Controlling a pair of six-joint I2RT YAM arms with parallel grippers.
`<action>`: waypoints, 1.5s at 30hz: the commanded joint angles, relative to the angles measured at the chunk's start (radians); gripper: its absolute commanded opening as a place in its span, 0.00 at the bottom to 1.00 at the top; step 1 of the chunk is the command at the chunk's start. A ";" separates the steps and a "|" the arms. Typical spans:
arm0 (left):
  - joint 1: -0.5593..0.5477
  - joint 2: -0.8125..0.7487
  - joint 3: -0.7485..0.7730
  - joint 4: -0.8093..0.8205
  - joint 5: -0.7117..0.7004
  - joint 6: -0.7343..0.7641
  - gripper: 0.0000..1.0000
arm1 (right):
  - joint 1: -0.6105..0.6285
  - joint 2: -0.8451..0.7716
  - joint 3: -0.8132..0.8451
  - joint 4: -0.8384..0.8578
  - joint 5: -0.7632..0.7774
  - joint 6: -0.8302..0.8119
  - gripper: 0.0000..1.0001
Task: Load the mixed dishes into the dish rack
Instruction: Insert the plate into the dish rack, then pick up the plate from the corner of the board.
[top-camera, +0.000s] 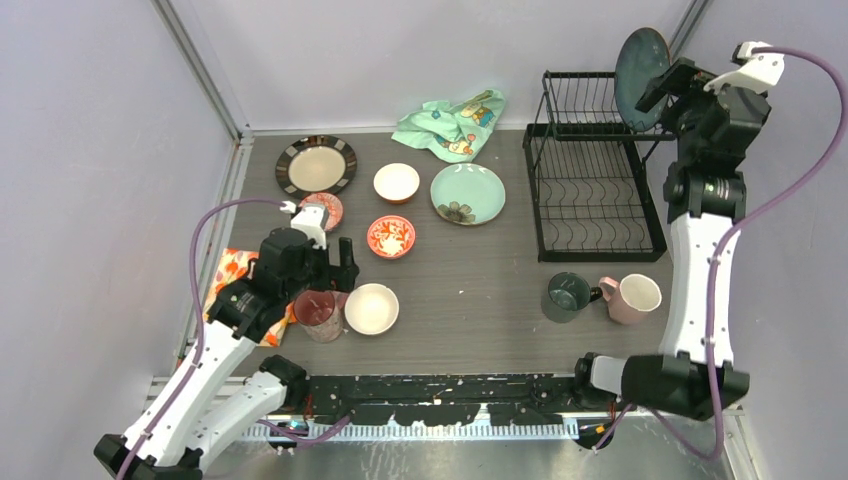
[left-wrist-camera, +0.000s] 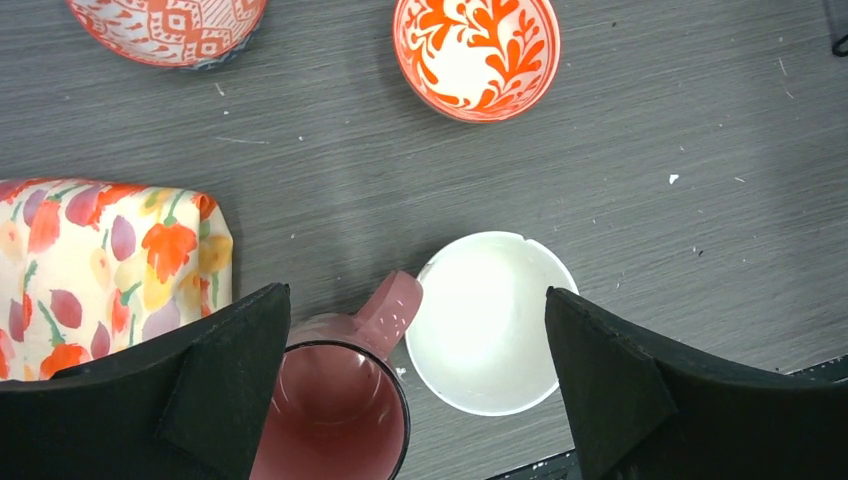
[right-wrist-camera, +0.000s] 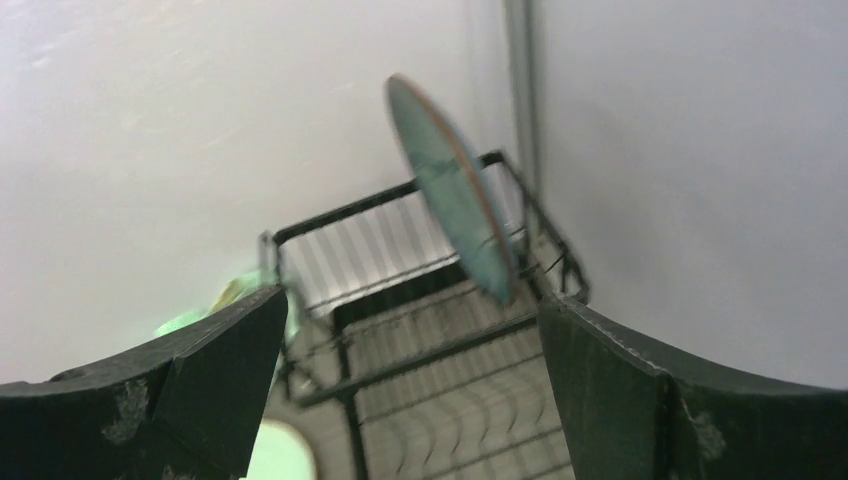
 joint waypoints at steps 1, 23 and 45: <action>-0.005 0.028 0.038 0.022 -0.039 -0.040 1.00 | 0.033 -0.116 -0.039 -0.212 -0.150 0.107 1.00; 0.330 0.618 0.446 0.183 0.147 -0.319 0.83 | 0.343 -0.263 -0.460 -0.262 -0.336 0.392 1.00; 0.774 1.237 0.599 0.555 0.281 -0.470 0.54 | 0.452 -0.256 -0.449 -0.260 -0.360 0.371 1.00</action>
